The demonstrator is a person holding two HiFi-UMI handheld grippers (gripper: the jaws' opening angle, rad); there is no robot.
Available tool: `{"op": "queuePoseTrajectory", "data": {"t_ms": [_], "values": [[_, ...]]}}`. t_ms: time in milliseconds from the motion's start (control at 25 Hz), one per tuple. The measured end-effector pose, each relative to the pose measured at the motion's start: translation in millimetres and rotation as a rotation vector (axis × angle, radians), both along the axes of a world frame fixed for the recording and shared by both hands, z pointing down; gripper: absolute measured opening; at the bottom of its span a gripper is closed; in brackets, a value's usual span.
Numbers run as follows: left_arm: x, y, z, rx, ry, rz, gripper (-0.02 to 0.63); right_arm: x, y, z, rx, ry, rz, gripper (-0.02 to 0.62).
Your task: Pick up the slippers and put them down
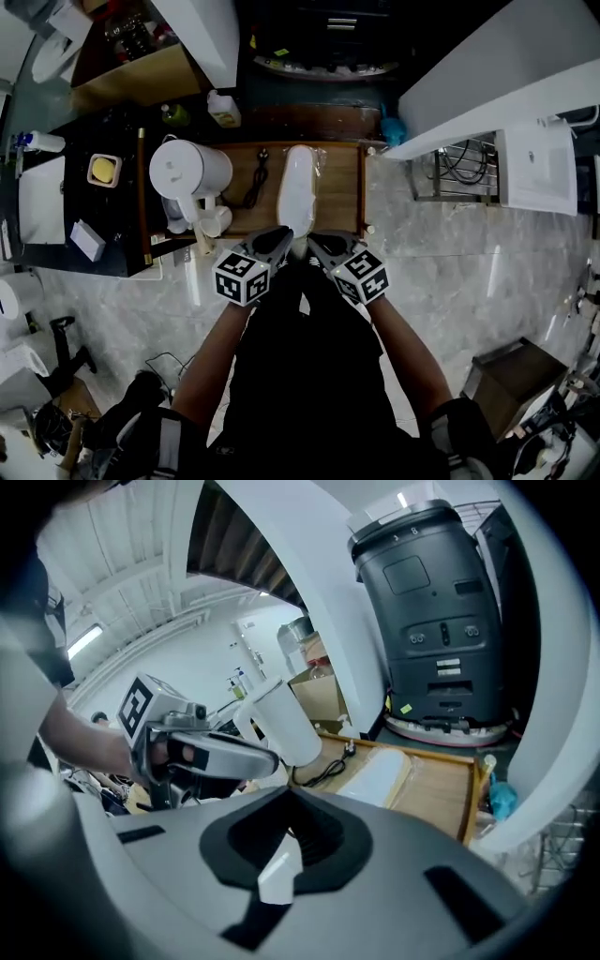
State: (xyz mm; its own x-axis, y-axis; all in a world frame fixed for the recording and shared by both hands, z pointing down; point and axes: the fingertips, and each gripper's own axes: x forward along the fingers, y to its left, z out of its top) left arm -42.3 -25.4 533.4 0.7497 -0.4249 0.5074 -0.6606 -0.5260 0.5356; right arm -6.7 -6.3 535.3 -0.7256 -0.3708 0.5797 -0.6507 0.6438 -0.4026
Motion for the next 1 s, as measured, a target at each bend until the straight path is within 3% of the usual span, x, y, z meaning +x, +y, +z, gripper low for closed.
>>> {"op": "queuePoseTrajectory", "data": {"t_ms": [160,600,1000], "values": [[-2,9,-18,0.024,0.035,0.026,0.022,-5,5,-20,0.071,0.018,0.007,0.008],[-16,26,-54,0.121,0.062,0.166,0.011,-22,17,-54,0.12,-0.013,0.077,0.008],[-30,36,-68,0.142,0.064,0.201,0.011,-29,17,-66,0.175,-0.014,0.105,0.006]]}}
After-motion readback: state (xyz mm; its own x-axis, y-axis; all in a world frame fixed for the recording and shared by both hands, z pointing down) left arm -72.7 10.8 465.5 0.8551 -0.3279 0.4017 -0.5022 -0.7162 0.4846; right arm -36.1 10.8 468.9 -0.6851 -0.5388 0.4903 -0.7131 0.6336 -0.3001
